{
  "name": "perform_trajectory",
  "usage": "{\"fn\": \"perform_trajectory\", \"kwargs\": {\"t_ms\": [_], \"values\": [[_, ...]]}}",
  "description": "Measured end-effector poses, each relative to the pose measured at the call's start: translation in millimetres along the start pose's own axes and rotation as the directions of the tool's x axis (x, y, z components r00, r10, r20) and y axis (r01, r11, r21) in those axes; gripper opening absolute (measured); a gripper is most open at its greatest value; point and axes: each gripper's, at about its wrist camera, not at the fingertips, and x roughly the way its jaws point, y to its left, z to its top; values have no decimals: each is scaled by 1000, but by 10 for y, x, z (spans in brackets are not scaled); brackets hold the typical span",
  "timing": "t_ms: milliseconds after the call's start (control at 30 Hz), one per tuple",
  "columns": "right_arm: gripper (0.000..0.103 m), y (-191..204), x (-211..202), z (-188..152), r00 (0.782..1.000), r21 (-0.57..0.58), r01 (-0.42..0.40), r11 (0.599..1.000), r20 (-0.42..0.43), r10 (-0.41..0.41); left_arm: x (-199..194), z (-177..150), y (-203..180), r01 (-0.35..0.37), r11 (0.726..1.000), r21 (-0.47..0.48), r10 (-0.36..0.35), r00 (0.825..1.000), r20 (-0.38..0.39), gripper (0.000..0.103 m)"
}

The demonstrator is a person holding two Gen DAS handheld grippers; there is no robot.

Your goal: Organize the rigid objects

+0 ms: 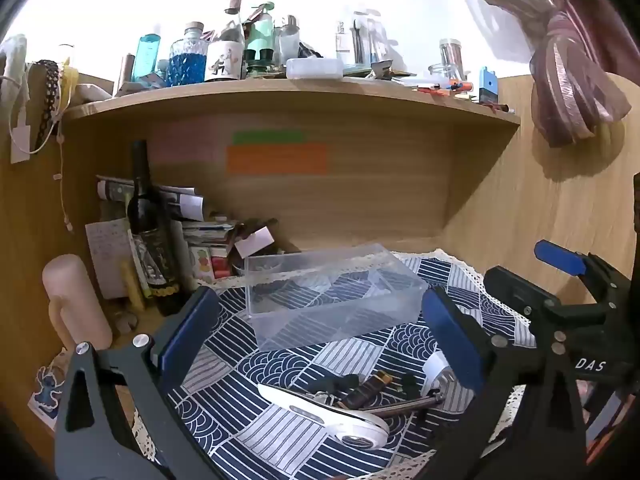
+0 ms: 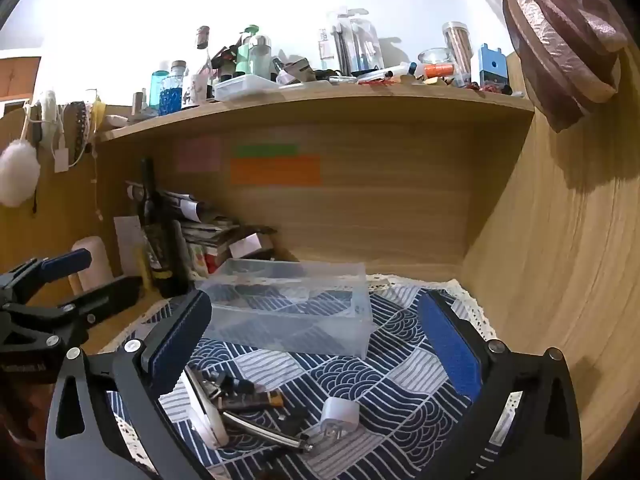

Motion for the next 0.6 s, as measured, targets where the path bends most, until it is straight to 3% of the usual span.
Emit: {"fn": "perform_trajectory", "kwargs": {"t_ms": [600], "values": [[103,-4,8,-3,1000,-4,2,1000,-2,-2,11,0,8,24,1000,3,-24,1000,2,103]]}}
